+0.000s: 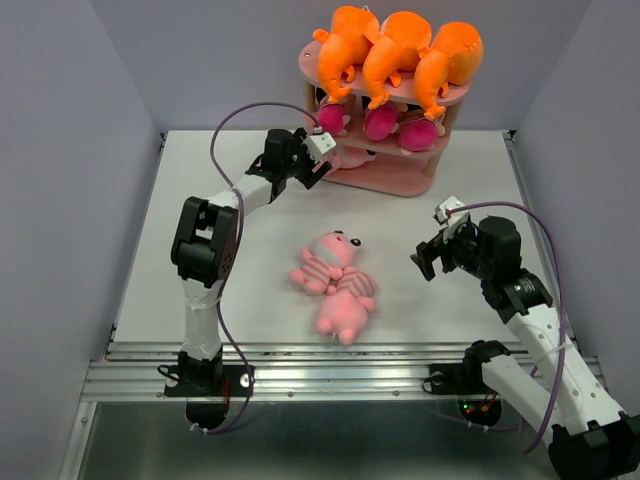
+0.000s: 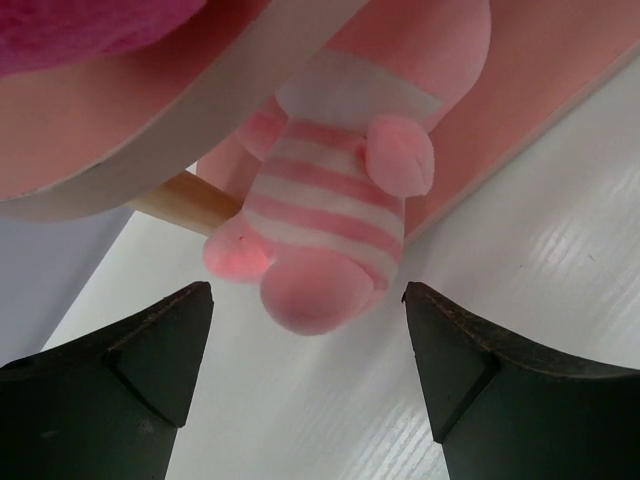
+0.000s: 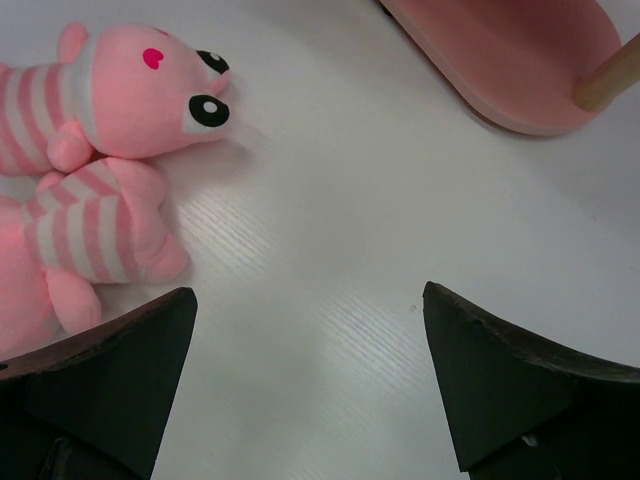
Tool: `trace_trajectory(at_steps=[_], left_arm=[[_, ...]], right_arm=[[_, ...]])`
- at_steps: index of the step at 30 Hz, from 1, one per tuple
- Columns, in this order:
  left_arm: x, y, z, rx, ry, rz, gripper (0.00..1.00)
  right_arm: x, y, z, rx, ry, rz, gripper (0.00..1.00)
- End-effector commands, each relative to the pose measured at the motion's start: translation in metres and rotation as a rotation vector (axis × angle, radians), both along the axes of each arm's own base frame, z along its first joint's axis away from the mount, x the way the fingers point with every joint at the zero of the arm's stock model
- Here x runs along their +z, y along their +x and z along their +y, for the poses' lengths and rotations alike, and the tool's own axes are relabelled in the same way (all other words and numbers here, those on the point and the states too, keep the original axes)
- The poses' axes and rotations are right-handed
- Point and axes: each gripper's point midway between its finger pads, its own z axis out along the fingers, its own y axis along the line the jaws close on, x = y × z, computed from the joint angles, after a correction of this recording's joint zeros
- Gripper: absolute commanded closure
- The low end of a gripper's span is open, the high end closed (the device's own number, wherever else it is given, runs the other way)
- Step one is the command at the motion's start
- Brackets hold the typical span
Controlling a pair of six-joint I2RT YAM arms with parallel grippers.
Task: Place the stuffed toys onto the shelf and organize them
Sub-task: Place the stuffed toy onto shelf
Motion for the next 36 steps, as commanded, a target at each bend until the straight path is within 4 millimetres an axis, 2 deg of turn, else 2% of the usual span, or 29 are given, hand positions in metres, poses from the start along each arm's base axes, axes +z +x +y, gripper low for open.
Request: trace_trajectory(at_steps=[1, 8, 10, 11, 14, 16, 17, 20, 36], left_arm=[[0.011, 0.009, -0.008, -0.029, -0.004, 0.018, 0.12], [0.005, 0.018, -0.013, -0.033, 0.003, 0.059, 0.18], [0.005, 0.018, -0.013, -0.031, 0.002, 0.062, 0.25], [0.004, 0.018, -0.014, -0.034, 0.003, 0.074, 0.33], [0.001, 0.018, -0.017, -0.051, 0.002, 0.102, 0.49], [0.000, 0.018, -0.016, -0.048, -0.007, 0.119, 0.65], [0.001, 0.018, -0.016, -0.047, -0.011, 0.119, 0.77], [0.006, 0.018, -0.015, -0.038, -0.039, 0.126, 1.00], [0.029, 0.005, -0.015, -0.033, -0.143, 0.103, 1.00]], right_arm=[[0.010, 0.007, -0.002, -0.013, 0.000, -0.047, 0.00], [0.010, 0.007, -0.002, -0.012, -0.001, -0.046, 0.00], [0.011, 0.008, -0.002, -0.011, 0.000, -0.049, 0.00], [0.011, 0.007, -0.002, -0.011, 0.001, -0.047, 0.00], [0.012, 0.007, -0.002, -0.013, 0.001, -0.050, 0.00], [0.012, 0.007, -0.002, -0.013, 0.002, -0.053, 0.00], [0.012, 0.007, -0.002, -0.013, 0.001, -0.051, 0.00], [0.013, 0.007, -0.002, -0.014, 0.002, -0.054, 0.00], [0.013, 0.006, -0.003, -0.014, 0.002, -0.056, 0.00]])
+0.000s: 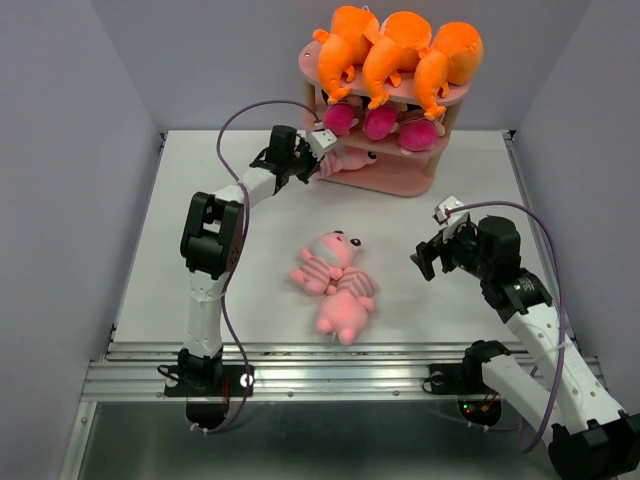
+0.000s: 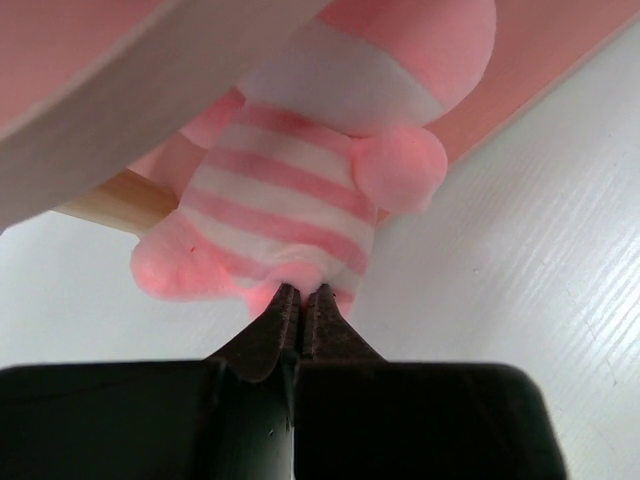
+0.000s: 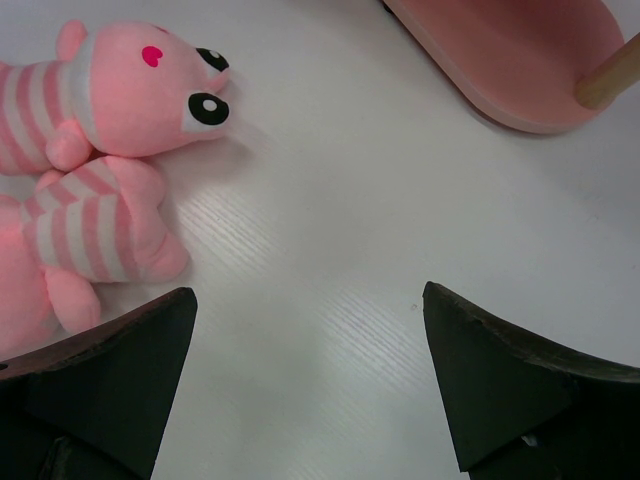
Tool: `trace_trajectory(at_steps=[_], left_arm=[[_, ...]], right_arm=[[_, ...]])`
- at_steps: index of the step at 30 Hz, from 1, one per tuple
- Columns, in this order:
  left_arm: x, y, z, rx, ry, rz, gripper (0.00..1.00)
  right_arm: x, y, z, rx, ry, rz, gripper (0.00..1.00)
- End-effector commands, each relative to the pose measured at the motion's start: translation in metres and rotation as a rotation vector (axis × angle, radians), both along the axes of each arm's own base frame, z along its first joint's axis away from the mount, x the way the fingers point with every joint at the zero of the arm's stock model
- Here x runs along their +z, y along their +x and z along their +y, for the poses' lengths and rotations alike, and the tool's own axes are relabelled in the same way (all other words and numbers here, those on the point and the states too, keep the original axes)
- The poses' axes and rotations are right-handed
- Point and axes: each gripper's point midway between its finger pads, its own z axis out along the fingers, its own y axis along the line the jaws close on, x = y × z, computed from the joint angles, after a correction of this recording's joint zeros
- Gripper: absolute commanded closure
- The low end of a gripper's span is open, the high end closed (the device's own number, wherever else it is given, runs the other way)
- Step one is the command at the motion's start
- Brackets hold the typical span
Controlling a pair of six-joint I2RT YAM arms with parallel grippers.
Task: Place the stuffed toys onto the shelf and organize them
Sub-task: Place the stuffed toy onto shelf
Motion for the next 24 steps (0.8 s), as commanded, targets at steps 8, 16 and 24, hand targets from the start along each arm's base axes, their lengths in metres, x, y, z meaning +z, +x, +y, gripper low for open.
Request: trace_trajectory(at_steps=[8, 16, 24], left_arm=[[0.079, -0.017, 0.002, 0.037, -0.270, -0.083, 1.00], [0.083, -0.016, 0.017, 0.219, -0.404, -0.046, 1.00], [0.085, -0.025, 0.025, 0.378, -0.619, 0.022, 1.00]], right_arm=[[0.015, 0.005, -0.002, -0.013, 0.006, -0.063, 0.00], [0.016, 0.005, -0.003, -0.014, 0.006, -0.067, 0.00], [0.017, 0.005, -0.003, -0.014, 0.007, -0.069, 0.00]])
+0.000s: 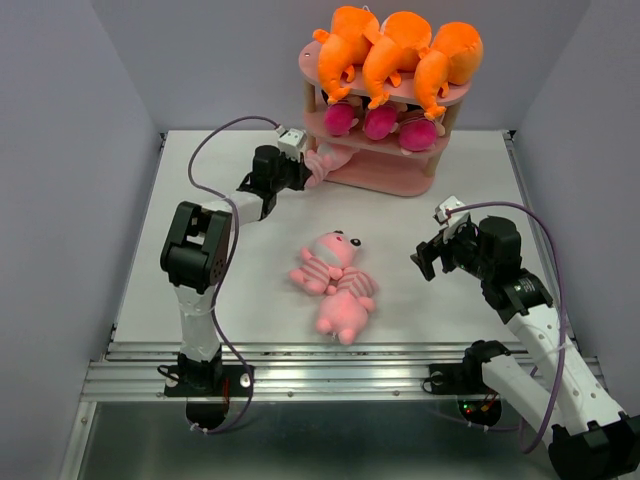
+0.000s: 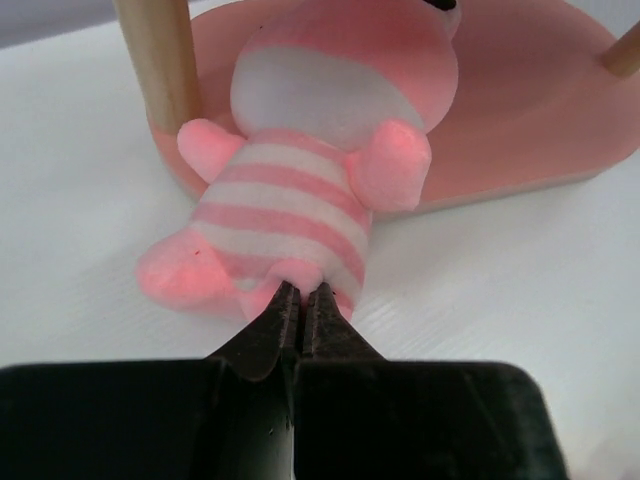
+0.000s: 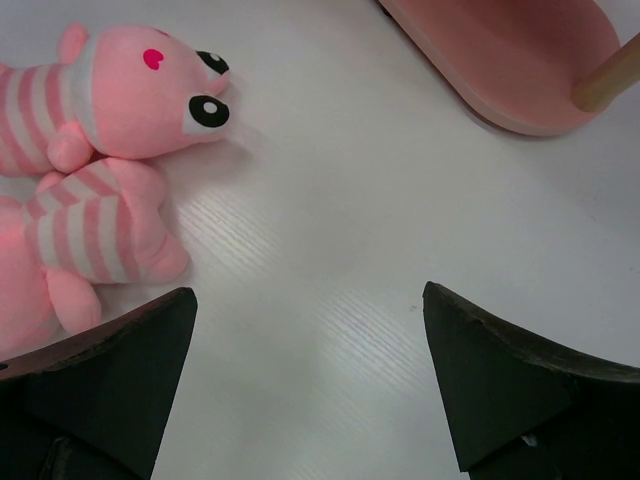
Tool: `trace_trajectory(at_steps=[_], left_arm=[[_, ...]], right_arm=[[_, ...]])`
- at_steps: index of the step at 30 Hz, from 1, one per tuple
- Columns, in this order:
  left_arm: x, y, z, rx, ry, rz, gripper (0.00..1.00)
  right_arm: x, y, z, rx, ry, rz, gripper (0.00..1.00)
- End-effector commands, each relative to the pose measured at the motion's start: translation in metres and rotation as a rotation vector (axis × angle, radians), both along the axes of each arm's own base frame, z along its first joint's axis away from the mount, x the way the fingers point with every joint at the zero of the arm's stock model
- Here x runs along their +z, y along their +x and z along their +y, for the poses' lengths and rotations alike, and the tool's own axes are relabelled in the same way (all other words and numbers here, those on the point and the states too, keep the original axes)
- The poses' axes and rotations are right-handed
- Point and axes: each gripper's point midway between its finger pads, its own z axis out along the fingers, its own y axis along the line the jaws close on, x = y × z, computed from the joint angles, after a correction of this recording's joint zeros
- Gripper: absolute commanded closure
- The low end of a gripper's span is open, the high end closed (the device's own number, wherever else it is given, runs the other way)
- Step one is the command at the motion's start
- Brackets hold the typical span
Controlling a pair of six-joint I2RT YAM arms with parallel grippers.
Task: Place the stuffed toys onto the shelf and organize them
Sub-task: Place the stuffed toy onto shelf
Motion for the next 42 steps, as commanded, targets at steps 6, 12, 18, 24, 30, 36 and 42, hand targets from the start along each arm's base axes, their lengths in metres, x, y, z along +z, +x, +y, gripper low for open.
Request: trace_trajectory(at_steps=[6, 12, 18, 24, 30, 36, 42], left_arm=[[0.077, 0.002, -0.012, 0.123, -0.427, -0.021, 1.00], [0.085, 0.004, -0.031, 0.081, -0.621, 0.075, 1.00], [0.071, 0.008, -0.043, 0.056, -0.679, 0.172, 1.00], [0.057, 0.017, -0.051, 0.066, -0.715, 0.245, 1.00], [0.050, 0.031, -0.043, 0.131, -0.785, 0.286, 1.00], [0.049, 0.034, -0.033, 0.161, -0.885, 0.335, 1.00], [0.048, 0.039, -0.015, 0.184, -0.944, 0.362, 1.00]], right_arm=[[0.015, 0.006, -0.003, -0.016, 0.004, -0.062, 0.00], [0.015, 0.006, -0.003, -0.019, 0.004, -0.064, 0.00], [0.015, 0.006, -0.003, -0.019, 0.004, -0.064, 0.00], [0.015, 0.006, -0.004, -0.018, 0.002, -0.064, 0.00], [0.014, 0.006, -0.004, -0.021, 0.001, -0.063, 0.00], [0.014, 0.006, -0.004, -0.022, -0.001, -0.064, 0.00], [0.016, 0.006, -0.004, -0.020, 0.000, -0.069, 0.00]])
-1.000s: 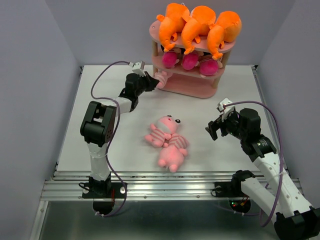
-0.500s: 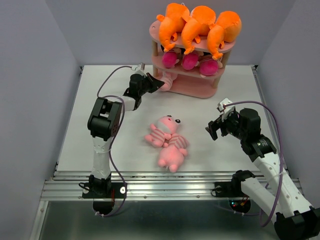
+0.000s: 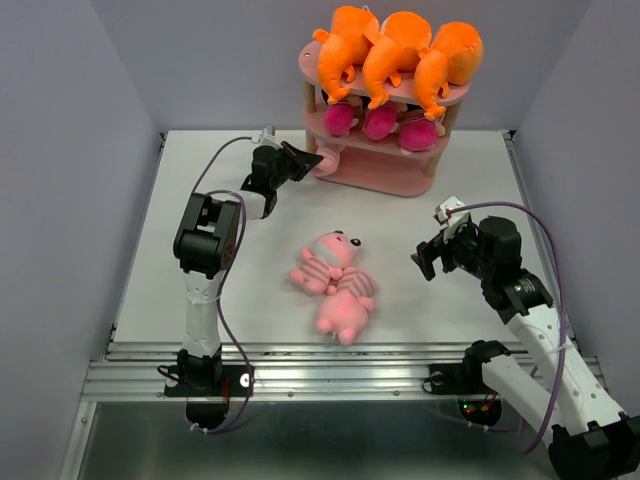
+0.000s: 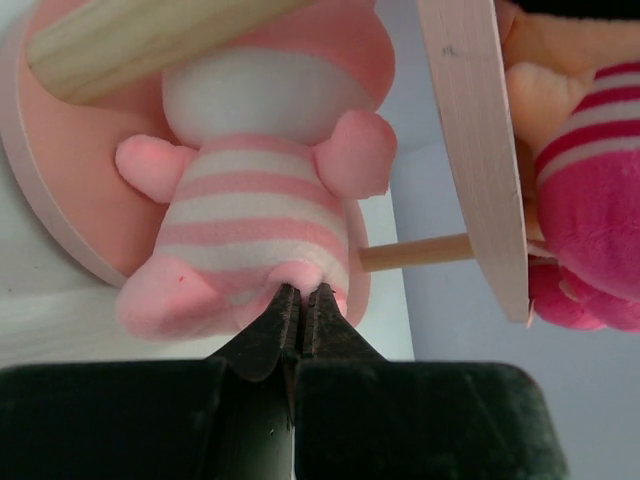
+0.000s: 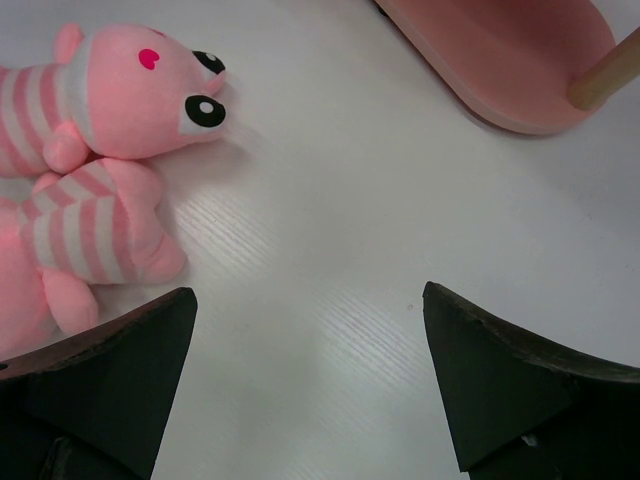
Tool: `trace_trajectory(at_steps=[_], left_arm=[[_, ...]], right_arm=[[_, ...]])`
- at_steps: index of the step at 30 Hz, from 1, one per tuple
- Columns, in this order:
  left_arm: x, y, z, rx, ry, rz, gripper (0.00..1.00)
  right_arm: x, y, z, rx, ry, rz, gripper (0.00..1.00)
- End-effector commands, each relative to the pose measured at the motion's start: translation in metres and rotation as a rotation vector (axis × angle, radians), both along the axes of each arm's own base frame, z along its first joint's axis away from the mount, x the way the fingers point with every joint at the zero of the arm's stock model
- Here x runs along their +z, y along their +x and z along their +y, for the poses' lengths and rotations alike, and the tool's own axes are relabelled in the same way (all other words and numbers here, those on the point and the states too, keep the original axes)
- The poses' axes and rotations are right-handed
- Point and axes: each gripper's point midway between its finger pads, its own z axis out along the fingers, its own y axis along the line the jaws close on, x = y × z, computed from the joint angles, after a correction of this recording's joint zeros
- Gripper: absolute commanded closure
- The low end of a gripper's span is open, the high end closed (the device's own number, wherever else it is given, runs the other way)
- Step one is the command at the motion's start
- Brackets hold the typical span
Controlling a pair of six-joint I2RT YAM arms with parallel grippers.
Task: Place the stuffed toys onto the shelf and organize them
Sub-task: Place the stuffed toy onto shelf
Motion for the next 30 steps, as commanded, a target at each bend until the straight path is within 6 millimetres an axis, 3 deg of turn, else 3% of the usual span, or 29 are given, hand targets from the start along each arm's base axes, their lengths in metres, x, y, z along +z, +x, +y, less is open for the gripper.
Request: trace_trajectory(at_steps=[1, 9, 21, 30], left_arm=[[0.025, 0.010, 0.013, 0.020, -0.088, -0.054, 1.00], [0.017, 0.007, 0.013, -0.034, -0.178, -0.003, 1.00], [0.035, -0.011, 0.000, -0.132, -0.292, 0.011, 1.00], [0.024, -0.015, -0.009, -0.215, -0.370, 0.122, 0.99]], right_arm=[[0.015, 0.006, -0.003, -0.013, 0.002, -0.065, 0.00], [0.015, 0.006, -0.003, -0.014, 0.000, -0.067, 0.00], [0.014, 0.006, -0.003, -0.014, -0.002, -0.065, 0.00], [0.015, 0.006, -0.004, -0.015, -0.003, -0.069, 0.00]])
